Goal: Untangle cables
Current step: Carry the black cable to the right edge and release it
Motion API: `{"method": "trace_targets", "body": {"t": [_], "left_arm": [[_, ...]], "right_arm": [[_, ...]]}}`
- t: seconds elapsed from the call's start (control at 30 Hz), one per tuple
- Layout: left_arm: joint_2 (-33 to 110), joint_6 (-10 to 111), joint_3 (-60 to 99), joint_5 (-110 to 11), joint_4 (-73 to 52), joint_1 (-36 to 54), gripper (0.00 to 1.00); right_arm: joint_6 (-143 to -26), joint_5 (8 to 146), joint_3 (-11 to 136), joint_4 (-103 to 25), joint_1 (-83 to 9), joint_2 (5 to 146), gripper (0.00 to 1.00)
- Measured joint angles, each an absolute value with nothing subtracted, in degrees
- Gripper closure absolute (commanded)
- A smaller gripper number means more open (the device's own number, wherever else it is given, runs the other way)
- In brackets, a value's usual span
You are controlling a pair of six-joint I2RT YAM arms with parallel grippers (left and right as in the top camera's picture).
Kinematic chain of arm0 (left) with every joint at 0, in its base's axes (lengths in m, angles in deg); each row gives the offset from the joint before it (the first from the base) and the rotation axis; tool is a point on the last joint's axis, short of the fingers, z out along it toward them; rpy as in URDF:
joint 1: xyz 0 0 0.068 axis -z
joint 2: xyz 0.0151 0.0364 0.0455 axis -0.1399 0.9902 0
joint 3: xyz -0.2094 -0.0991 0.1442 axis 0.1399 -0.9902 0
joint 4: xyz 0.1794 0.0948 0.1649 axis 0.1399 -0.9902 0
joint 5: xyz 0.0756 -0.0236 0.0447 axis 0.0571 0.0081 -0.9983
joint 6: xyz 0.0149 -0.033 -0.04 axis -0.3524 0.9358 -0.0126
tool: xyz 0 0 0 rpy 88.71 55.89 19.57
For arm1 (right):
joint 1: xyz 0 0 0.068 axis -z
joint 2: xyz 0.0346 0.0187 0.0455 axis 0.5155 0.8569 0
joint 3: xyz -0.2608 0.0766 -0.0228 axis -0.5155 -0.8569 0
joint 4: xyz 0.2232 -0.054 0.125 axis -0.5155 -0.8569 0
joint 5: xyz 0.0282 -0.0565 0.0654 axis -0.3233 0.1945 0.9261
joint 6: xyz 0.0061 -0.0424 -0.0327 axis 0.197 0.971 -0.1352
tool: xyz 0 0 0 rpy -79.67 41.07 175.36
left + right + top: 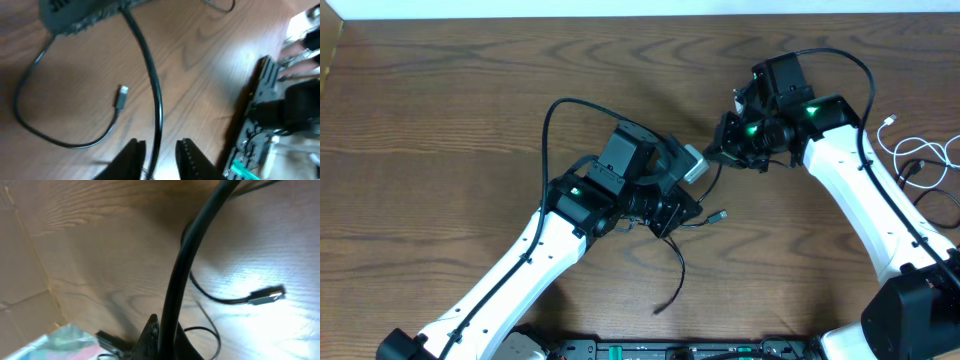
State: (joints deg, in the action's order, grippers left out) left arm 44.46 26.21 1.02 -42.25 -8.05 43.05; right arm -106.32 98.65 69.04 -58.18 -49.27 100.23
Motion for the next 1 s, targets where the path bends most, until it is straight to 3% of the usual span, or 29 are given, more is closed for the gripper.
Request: {"method": "trace_targets", "body": {"t": [0.13, 0.3, 0.43, 0.63, 1.0], "left_arm": [[44.5, 27.2, 1.0, -50.3, -11.2, 43.1, 0.21], [44.5, 30.7, 1.0, -61.1, -13.4, 43.1, 0.2], [44.5, 32.3, 1.0, -64.5, -13.4, 43.1, 0.2], [44.5, 32.8, 1.0, -65.7, -13.4, 43.1, 0.2], [44.5, 33.9, 1.0, -65.7, -14.6, 43.1, 0.2]], "right_arm": [[-99.0, 97.7, 69.8, -62.6, -46.3, 100.3, 0.99], [-87.6, 90.9, 80.7, -75.7, -37.8, 101.1, 0.99], [-79.7, 74.2, 95.7, -84.3, -28.4, 101.2, 0.99], [-77.7, 57.6, 108.1, -79.1, -15.1, 100.8, 0.99], [-77.7, 55.1, 108.1, -76.9, -9.8, 106.9, 0.99]]}}
